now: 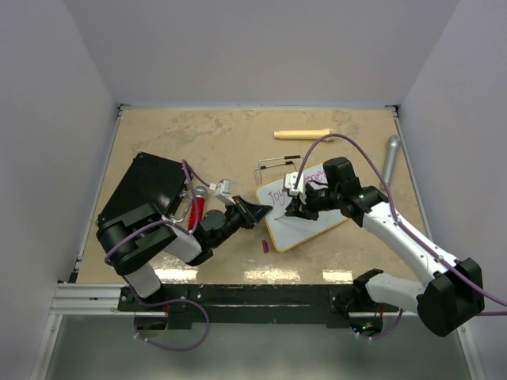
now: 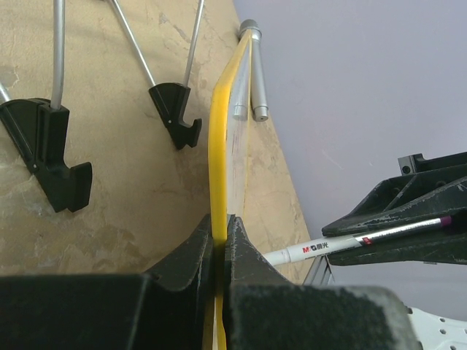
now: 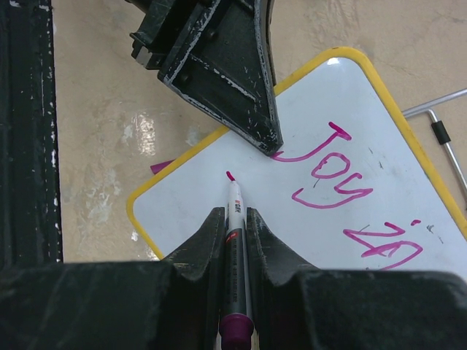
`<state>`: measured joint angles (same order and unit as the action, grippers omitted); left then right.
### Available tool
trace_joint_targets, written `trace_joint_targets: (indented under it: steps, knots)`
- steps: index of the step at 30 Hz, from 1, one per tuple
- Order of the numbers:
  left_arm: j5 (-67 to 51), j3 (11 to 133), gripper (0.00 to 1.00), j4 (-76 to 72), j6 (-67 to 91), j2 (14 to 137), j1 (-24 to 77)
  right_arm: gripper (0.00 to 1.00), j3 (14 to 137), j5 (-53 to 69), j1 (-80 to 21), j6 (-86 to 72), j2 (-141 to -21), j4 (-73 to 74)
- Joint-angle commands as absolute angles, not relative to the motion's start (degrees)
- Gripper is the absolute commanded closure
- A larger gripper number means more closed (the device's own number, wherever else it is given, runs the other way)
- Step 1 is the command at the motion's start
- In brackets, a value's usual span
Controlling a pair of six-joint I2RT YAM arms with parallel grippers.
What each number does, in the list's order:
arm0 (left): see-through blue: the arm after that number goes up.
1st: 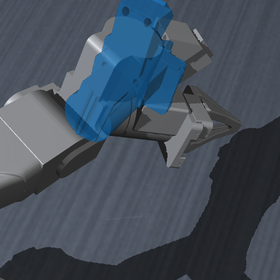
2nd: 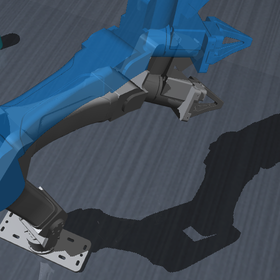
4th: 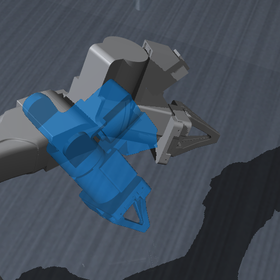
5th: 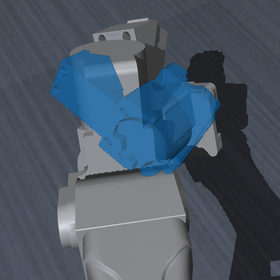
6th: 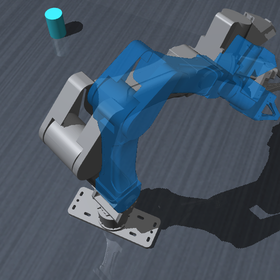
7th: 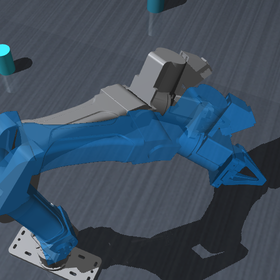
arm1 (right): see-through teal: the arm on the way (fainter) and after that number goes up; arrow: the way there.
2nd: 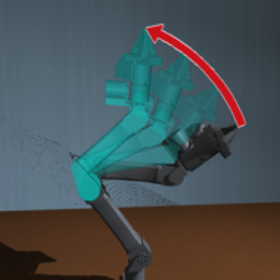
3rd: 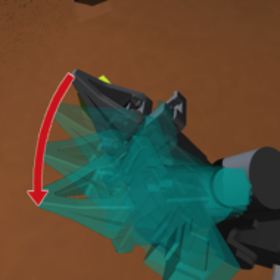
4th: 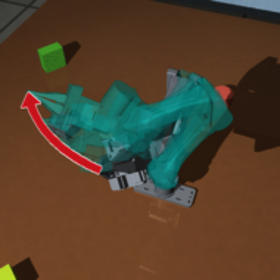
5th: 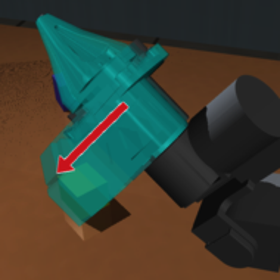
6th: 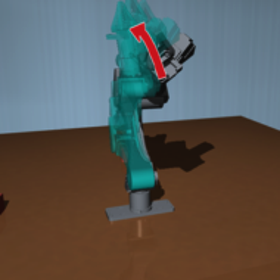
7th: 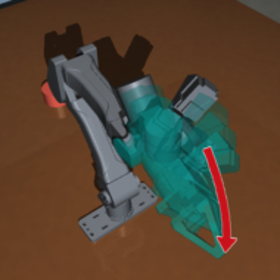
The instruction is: Write a sentence on the whiteboard
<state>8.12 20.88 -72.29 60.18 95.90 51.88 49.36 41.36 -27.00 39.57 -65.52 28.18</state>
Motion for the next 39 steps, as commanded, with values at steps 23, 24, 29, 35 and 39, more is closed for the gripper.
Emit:
trace_joint_targets:
  steps: [23,24,29,35,39]
  knots:
    - [9.23,21.45,1.0,-76.64,58.36,97.73,52.12,1.0,51.94,36.91,-27.07,36.3,-67.94,22.85]
    - [9.23,21.53,1.0,-76.64,58.36,97.82,52.12,1.0,52.03,37.0,-26.98,36.3,-68.03,22.85]
    - [9.23,21.62,1.0,-76.73,58.45,97.91,52.12,1.0,52.12,39.19,-27.07,36.47,-68.64,23.29]
    - [9.14,21.53,1.0,-76.9,58.36,97.91,52.03,1.0,52.21,42.62,-27.25,39.19,-69.17,26.01]
    - [9.14,21.36,1.0,-77.08,58.36,97.82,52.03,1.0,52.21,44.38,-27.42,41.13,-69.17,27.77]
